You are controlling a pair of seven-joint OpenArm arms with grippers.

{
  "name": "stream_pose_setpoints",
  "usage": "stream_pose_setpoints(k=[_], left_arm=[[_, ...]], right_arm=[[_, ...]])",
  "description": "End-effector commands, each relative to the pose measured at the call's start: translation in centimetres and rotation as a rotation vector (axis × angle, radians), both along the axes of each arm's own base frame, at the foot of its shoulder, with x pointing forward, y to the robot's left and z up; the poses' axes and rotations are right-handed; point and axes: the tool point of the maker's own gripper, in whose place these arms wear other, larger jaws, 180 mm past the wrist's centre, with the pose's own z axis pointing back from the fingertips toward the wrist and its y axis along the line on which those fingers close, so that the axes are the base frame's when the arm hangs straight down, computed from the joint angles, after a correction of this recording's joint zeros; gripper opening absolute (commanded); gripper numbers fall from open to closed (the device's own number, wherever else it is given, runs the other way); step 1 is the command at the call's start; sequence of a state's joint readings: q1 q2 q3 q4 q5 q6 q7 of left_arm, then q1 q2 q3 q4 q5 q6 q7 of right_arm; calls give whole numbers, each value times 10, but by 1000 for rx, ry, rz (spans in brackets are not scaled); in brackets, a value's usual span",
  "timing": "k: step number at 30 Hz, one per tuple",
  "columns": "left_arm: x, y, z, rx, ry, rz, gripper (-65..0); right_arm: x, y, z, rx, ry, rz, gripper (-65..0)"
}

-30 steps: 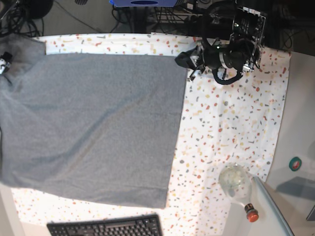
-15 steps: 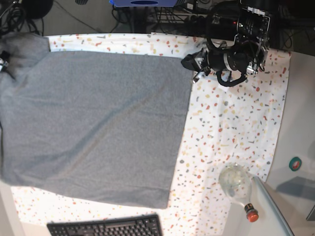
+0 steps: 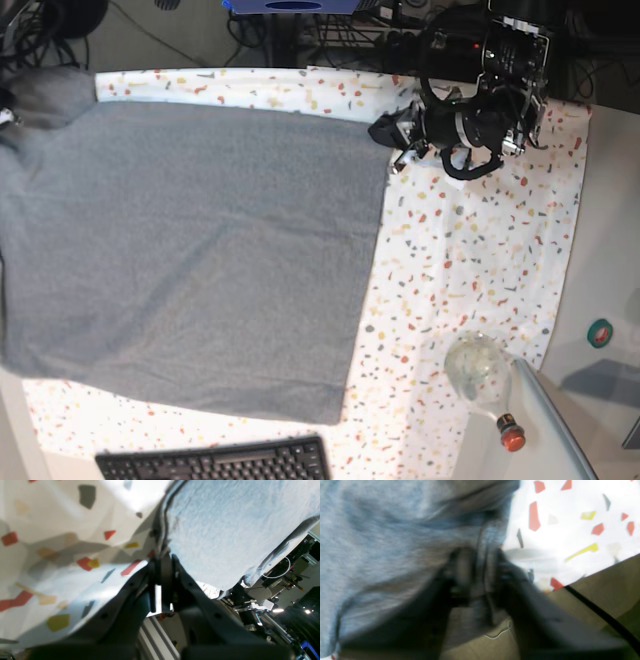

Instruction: Layout the t-shirt on the table in an organized manner, then fold the t-shirt properly

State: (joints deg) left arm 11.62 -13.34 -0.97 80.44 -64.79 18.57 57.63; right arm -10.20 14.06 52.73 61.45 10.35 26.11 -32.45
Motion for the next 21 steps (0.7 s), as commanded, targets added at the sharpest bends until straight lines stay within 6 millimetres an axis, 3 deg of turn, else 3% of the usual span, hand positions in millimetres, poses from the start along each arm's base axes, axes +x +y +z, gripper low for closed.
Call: stream_pose_setpoints(k=[1,6,8,14,21], left_arm=[[6,1,7,-8,-25,-2,-650],[3,2,6,-6,-18,-2,-650],[0,1,7,-7,-21,-10,-650],[-4,2,37,19,-111,-66,-650],[-28,4,43,34,-104,-103,-650]], right_arm=[[-3,0,2,0,28,19,-650],[2,-9,28,-68,28,57,-650],[1,-3,35,-69,46,69,-650],[-8,0,67,-141,66,86,-650],[-28,1,77,-160,138,103,-650]])
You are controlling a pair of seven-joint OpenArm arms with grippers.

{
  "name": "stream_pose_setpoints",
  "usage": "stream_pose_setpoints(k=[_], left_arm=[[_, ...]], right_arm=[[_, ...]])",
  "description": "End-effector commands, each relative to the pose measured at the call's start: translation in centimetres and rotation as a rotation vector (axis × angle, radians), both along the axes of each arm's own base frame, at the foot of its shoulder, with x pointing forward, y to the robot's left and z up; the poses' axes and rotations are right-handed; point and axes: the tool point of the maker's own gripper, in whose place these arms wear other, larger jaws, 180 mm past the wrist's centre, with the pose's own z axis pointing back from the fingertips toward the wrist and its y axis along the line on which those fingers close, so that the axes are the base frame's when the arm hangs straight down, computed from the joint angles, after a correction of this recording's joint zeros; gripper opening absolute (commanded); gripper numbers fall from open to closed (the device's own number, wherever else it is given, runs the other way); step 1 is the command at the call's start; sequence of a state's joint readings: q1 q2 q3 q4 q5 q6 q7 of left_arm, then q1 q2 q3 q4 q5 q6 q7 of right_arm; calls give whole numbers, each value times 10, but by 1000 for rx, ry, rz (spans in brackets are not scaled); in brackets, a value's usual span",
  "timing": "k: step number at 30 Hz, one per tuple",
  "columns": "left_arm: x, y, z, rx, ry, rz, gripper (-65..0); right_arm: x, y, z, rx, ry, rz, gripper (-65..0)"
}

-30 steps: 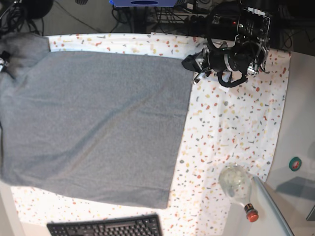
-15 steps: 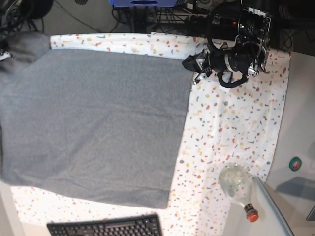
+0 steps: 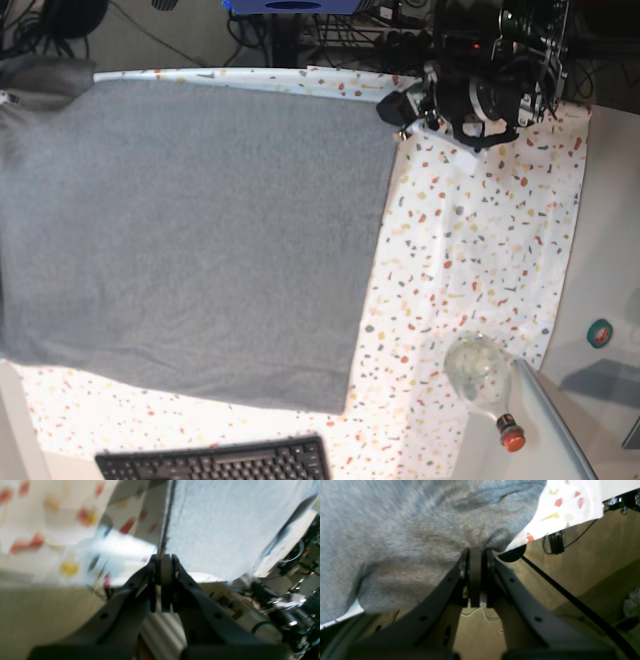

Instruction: Layout the t-shirt on the table in an organized manner, then fold the t-shirt properly

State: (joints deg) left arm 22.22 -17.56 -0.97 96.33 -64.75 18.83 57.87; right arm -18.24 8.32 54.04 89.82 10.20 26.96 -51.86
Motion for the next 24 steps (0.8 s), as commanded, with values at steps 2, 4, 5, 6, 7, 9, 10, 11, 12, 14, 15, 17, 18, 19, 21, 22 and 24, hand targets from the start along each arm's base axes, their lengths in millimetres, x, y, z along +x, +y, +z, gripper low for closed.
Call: stream_pose_setpoints(k=[2,4,5,6,7,9,10,11,12,14,15,17,18,19,21,22,24], left_arm=[[3,2,13,0,-41,-19,-650],[4,-1,21,-3,-63,-32,-650],[6,-3,24,-4,-74,-34,-650],[8,-4,26,-6,-84,-38,-650],[10,-4,28,-5,-86,-31,-650],[15,-1,28,3,-65,7,-650],[23,-1,31,4,-64,27,-650],[28,-3,32,5,-60,37,-650],[34,-3,34,6,-66,45,-650],[47,-8,40,-10,-93,52,-650],[53,-8,42,-14,-104,56,-650],[64,-11,43,-25,-117,66,-650],[68,-12,41,-30,-114,73,-650],[72,-12,40,-33,-114,80,-650],[79,-13,34,-39,-100,96,-650],[82,-13,32,-43,-93,103,-650],[87,-13,28,-46,-86,114,-650]], right_arm=[[-1,-13,14,-53,-2,6,-650],[-3,-13,14,-54,0,8,-650],[-2,-13,14,-56,-2,9,-650],[0,-12,14,-56,-5,12,-650],[2,-12,14,-56,-7,17,-650],[10,-13,17,-59,-21,20,-650],[16,-13,18,-60,-31,22,-650],[20,-14,20,-62,-42,22,-650],[26,-17,24,-71,-52,28,-650],[45,-13,27,-77,-65,79,-650],[52,-12,28,-79,-67,101,-650],[73,-8,33,-85,-89,138,-650],[82,-7,37,-89,-105,149,-650],[90,-6,38,-87,-117,155,-650],[105,-5,37,-69,-134,157,-650],[114,-10,40,-71,-144,156,-650],[126,-9,32,-40,-132,164,-650]])
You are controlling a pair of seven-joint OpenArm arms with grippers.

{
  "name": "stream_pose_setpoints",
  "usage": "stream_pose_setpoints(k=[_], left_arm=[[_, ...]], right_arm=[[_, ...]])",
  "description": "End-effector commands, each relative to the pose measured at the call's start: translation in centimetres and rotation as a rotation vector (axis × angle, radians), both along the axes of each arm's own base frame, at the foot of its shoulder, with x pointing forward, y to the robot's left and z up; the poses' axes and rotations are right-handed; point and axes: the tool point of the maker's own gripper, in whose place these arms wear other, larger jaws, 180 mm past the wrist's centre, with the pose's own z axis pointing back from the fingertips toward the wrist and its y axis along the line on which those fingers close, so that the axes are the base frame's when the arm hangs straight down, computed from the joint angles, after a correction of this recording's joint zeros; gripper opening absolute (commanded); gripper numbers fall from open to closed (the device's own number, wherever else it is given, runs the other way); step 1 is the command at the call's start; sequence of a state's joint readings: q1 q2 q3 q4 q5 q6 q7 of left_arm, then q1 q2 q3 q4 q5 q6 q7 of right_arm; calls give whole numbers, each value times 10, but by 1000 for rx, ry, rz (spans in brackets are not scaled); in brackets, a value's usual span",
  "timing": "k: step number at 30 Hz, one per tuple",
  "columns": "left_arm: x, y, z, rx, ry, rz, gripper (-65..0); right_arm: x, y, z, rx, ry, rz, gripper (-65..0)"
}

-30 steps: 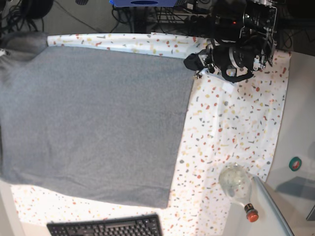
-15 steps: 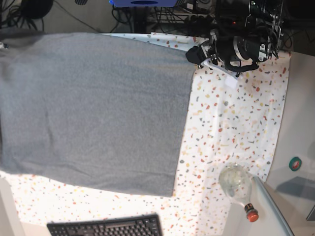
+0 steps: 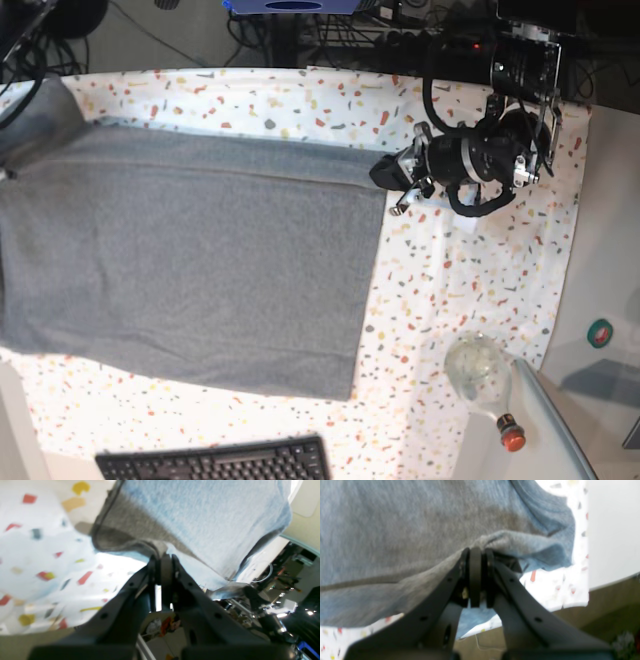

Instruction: Layout the t-shirt on the table in an organized manner, then fold the t-shirt properly

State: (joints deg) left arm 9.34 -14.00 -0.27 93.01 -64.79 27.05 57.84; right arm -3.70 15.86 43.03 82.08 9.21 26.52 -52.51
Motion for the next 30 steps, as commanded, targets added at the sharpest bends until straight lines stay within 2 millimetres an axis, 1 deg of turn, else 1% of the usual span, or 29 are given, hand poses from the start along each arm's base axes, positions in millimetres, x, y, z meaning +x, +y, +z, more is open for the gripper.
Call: stream_pose_setpoints(k=[1,4,9,13,16,17,20,23,26,30], left_arm=[[8,0,7,-12,-23,-1,-650],[14,5,5,-8,-22,14,-650],[16,12,-1,3,-5,31,-650],[20,9,-4,-2,3,26,-650],[22,9,-3,-4,-2,31,-650],[27,9,0,-4,-14,29,-650],[32,13,0,35,-27,22,-650],[32,11,-5,74,-29,16,-650],[35,6,-4,74,-33,11,-650],[37,7,-3,72,-38,18,-650]], right_arm=[[14,-10,11,-21,-35,1,-650],[21,-16,8,-3,-30,-10,-650],[35,-23,10,14,-52,-25,-650],[45,-27,5,34,-85,-37,-650],[46,-31,1,43,-86,-47,-650],[46,-31,0,45,-90,-48,-650],[49,-32,0,43,-106,-48,-650],[49,-31,0,43,-110,-48,-650],[50,-31,0,43,-112,-48,-650],[49,-32,0,43,-114,-52,-650]])
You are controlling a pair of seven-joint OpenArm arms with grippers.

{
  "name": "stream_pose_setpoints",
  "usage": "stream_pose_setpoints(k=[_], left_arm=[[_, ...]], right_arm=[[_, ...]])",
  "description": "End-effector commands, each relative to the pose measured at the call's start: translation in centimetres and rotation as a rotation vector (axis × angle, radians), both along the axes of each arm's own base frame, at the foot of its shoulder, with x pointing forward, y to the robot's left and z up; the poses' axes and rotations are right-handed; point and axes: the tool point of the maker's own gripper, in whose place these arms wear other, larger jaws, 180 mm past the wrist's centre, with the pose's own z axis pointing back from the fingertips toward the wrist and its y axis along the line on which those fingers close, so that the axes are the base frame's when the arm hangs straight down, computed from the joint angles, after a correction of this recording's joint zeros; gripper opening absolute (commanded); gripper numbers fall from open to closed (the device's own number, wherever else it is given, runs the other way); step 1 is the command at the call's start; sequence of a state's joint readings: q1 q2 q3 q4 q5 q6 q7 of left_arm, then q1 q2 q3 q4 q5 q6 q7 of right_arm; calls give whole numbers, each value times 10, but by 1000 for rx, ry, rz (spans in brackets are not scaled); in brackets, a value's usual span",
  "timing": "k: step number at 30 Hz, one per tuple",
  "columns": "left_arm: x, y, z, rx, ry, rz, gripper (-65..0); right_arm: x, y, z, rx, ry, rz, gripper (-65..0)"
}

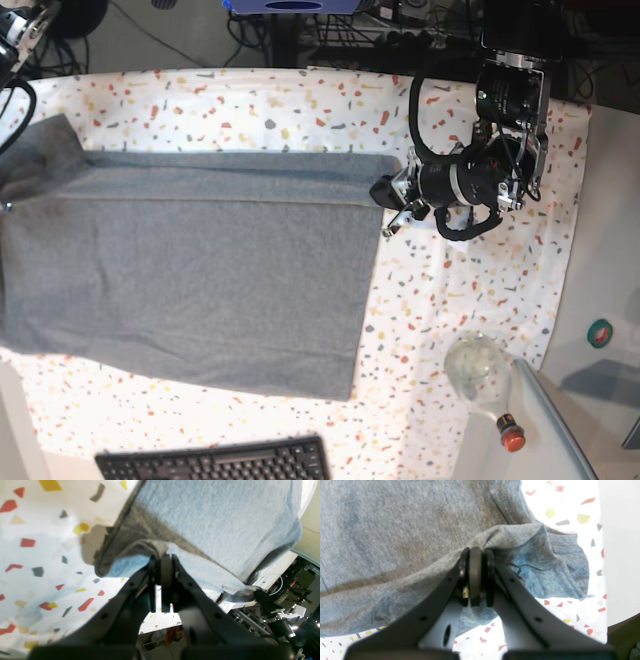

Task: Layout the t-shirt on the table in an organized manner, then fold the t-shirt properly
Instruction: 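Release the shirt edge and lift the left gripper clear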

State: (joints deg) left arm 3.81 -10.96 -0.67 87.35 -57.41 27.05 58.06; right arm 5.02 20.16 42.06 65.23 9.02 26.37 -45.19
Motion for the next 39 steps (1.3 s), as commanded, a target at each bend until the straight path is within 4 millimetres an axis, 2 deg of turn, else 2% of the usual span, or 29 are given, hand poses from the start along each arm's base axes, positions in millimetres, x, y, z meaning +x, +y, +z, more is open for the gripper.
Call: stream_pose_setpoints(k=[1,5,8,10,13,16,19,21,25,28,33,39], left_arm=[[11,3,10,-7,-36,4,-650],[16,3,14,-6,-49,7,-650],[18,3,15,-8,-52,7,-650],[19,3,15,-8,-55,7,-650],[20,3,16,-8,-59,7,-451],[20,3,16,-8,-59,7,-296],[21,10,16,-7,-60,29,-171],[23,15,20,-50,-65,83,-123],[20,35,31,-183,-71,215,-118],[11,52,32,-203,-57,244,-117],[-20,72,22,-139,-6,234,-117],[-53,76,15,-100,39,210,-118]], right_arm=[[11,-16,20,-40,-56,-11,-650],[13,-17,22,-38,-69,-16,-393],[8,-29,31,-32,-111,-79,-320],[8,-33,39,-38,-148,-107,-318],[2,-37,54,-81,-169,-115,-317],[-17,-24,54,-100,-128,-99,-315],[-35,-3,41,-89,-96,-92,-315],[-48,9,26,-61,-66,-95,-315],[-65,24,1,-6,-21,-105,-315],[-65,27,-7,7,-35,-112,-315],[-72,30,-20,39,-6,-122,-315],[-78,36,-39,77,0,-141,-315]])
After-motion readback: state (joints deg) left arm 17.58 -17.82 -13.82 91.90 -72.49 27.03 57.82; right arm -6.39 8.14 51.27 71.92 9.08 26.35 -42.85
